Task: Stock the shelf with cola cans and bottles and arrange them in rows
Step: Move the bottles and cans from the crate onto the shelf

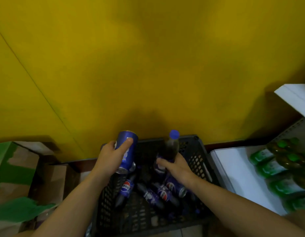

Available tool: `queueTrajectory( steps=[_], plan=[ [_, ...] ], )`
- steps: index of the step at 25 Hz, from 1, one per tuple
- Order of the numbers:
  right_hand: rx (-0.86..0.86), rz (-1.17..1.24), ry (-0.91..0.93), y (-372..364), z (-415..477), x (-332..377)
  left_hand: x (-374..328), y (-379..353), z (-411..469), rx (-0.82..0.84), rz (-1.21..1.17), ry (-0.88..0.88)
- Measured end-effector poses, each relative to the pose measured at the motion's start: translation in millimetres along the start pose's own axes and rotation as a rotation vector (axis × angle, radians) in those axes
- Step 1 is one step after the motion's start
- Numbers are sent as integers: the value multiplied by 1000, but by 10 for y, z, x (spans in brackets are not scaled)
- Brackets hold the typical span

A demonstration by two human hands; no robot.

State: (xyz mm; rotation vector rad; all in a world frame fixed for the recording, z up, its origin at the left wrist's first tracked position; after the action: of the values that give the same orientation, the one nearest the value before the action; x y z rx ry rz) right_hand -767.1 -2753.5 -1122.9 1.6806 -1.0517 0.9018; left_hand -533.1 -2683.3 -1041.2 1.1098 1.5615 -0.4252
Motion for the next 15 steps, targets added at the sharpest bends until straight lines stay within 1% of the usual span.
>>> queueTrajectory(
  steps=[2,3,5,7,9,12,13,15],
  plan=[
    [-68,370,-131,180,3,89,40,-114,-118,44,-126,178],
    [-101,515,-129,290,-25,234,27,-183,-229,75,-187,237],
    [-172,685,-47,636,-141,625,-164,-346,-536,162,-308,303],
    [-241,696,46,1048,-405,1059,-510,-490,-845,229,-388,297],
    [-305,649,142,1462,-747,1382,-968,-624,-1106,268,-436,236],
    [-454,600,264,2099,-1357,1701,-1630,-893,-1512,341,-454,154],
    [-489,594,303,2279,-1554,1799,-1818,-990,-1647,378,-455,130],
    [-583,549,371,2698,-1966,1979,-2159,-1221,-2008,504,-460,85]
  ],
)
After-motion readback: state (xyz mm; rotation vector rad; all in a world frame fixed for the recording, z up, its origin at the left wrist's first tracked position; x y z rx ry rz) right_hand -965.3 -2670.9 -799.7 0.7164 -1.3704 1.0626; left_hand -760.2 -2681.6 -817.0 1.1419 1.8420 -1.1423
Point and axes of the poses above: each hand's wrist, its own z-axis towards the middle knuckle, its own y-axis out of the back of the hand, x = y × z, the point moved 9 cm from there along z, towards the middle knuckle, and after that the axes turned 12 degrees about -x, right-handed, at the moved point
